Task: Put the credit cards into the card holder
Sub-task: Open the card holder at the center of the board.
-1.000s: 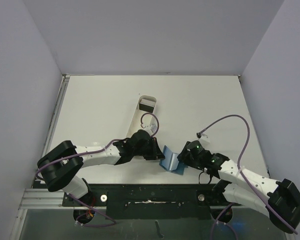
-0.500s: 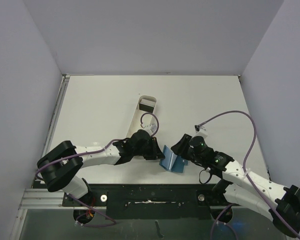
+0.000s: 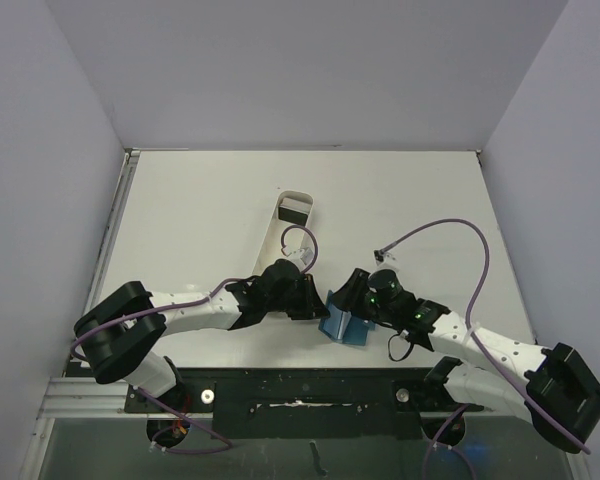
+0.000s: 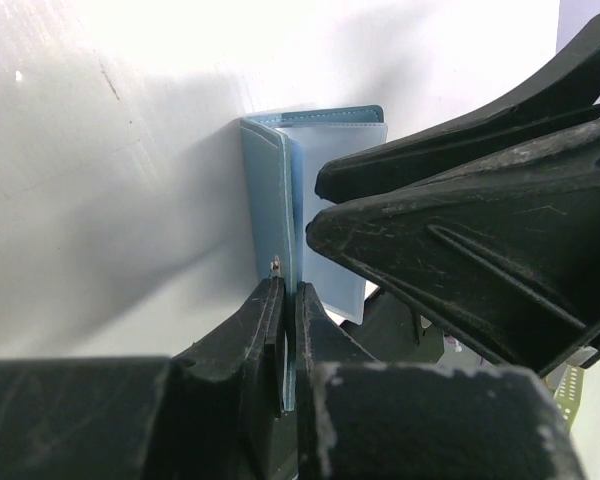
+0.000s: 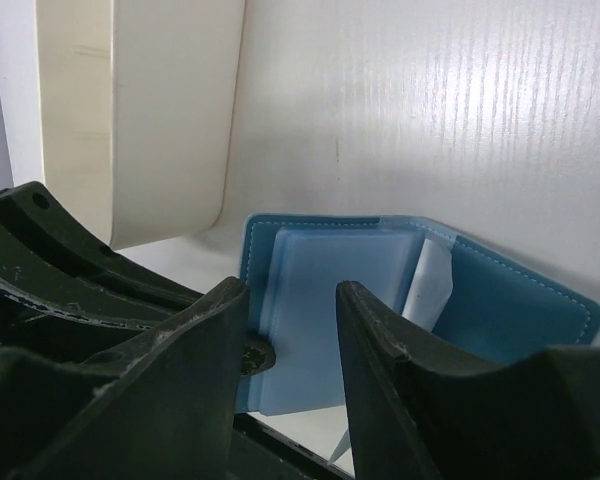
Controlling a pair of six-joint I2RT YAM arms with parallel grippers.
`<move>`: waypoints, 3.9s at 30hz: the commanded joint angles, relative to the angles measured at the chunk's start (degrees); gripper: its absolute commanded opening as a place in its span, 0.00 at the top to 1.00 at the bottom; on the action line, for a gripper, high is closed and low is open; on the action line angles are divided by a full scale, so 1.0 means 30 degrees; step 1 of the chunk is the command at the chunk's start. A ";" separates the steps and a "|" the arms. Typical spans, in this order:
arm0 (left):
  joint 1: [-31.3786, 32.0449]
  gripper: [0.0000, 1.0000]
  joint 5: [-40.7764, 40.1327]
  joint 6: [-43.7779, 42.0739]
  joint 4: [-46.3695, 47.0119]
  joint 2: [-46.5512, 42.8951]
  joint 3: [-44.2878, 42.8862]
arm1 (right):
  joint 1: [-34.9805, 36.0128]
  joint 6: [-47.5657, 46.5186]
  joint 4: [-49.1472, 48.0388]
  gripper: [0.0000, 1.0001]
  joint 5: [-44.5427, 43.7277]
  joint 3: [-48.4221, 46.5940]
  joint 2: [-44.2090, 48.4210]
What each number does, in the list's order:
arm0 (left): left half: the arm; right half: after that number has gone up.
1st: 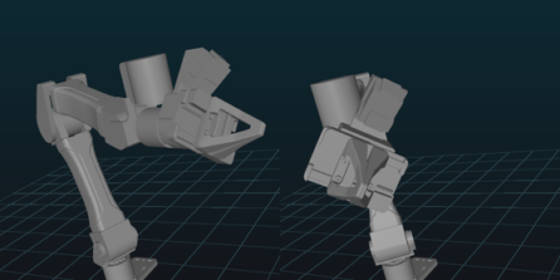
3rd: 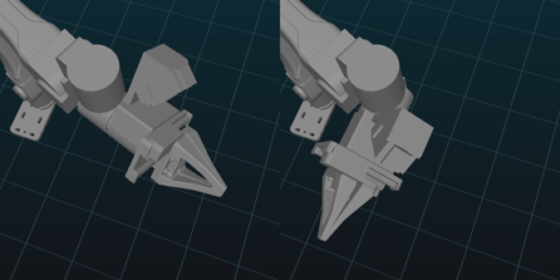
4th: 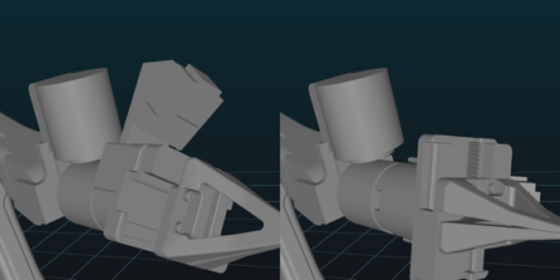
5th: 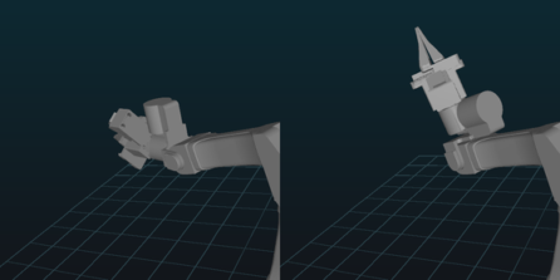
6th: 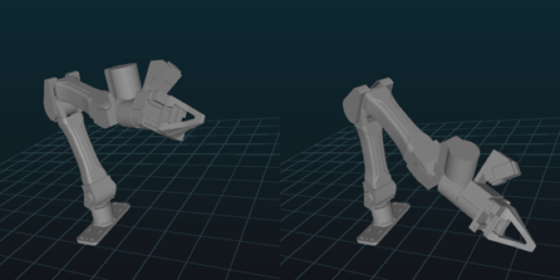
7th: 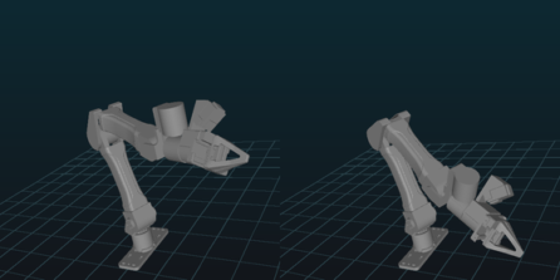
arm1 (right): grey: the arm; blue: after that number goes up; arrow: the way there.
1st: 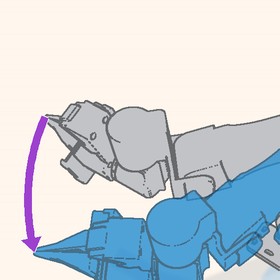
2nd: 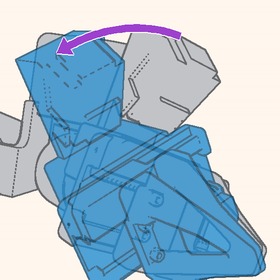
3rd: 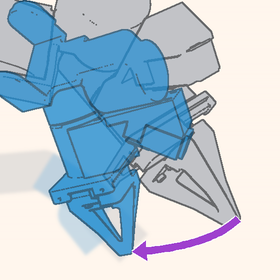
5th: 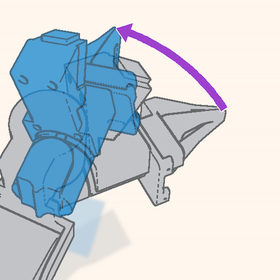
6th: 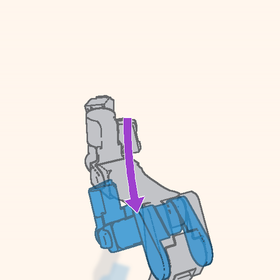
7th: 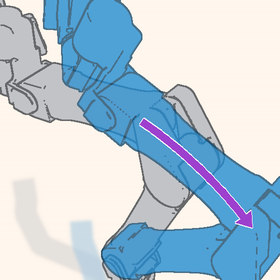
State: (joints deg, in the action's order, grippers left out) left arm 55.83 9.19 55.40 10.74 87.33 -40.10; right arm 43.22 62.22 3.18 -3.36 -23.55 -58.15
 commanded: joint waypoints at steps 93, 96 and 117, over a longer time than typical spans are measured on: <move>0.0081 1.00 -0.0571 0.0310 0.0692 0.0197 -0.0434 | 0.1494 0.0366 0.8214 0.63 -0.4965 -0.3353 0.4688; 0.0080 1.00 -0.0963 0.0660 0.0660 0.0302 -0.0487 | 0.1934 0.1007 0.6418 0.63 -0.4827 -0.2798 0.4086; 0.0825 0.66 -0.5014 0.2664 -0.0323 0.0559 -0.1826 | 0.0882 0.0644 0.5456 0.53 -0.4917 -0.1019 0.0959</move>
State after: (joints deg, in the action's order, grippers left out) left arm 56.71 -1.74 63.26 11.22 91.50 -42.83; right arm 46.15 65.80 22.48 -16.62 -25.58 -53.34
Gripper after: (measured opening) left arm 0.262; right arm 0.441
